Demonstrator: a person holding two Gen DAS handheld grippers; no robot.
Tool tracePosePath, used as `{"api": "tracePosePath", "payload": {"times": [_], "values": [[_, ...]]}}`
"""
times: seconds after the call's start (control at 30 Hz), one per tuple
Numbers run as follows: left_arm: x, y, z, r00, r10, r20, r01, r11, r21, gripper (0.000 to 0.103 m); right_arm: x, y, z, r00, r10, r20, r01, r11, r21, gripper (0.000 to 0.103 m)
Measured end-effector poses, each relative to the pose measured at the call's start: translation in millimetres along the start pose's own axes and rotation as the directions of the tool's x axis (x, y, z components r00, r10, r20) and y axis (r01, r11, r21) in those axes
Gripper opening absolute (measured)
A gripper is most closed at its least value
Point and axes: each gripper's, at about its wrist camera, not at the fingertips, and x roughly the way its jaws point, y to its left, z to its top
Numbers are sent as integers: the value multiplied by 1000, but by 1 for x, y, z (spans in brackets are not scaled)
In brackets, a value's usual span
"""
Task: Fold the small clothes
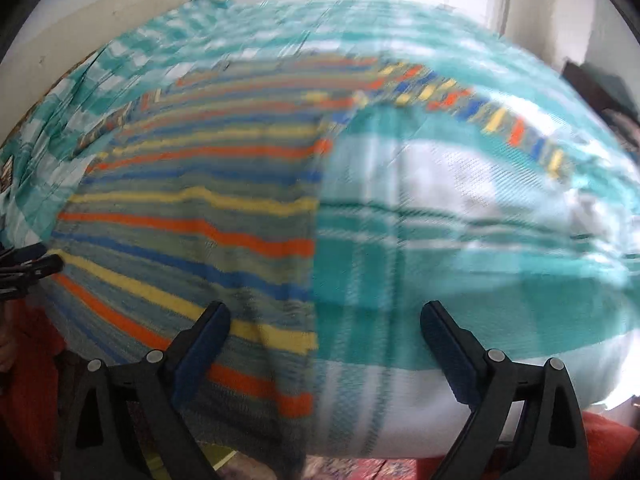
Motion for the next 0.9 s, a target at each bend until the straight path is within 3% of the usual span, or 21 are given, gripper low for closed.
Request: {"api": "tracePosePath", "payload": {"times": [0.1,0.17,0.33,0.53,0.8,0.9], "values": [[-8,13,3,999,13,42,-10,998,-55,94,-25,-4,4,994,-25,106,25,1000,5,95],[-1,23,5,999,36,19,-34,995,-95,94,-30,-5,5,991,-38,131,37,999,8,95],[19,34,2,992,113,-64,-119,986,-114,94,-11,-18,1,997,-71,30,69,996,58,95],[24,29,-2,986,148,-83,-154,985,-74,95,3,-39,-10,997,-59,-55,66,987,144,95],[24,33,0,987,131,-96,-140,985,-96,96,4,-37,-11,996,-69,-54,76,987,145,96],[11,42,3,993,112,-38,-116,980,-159,96,-14,-35,-7,991,-133,31,128,983,133,96]]}}
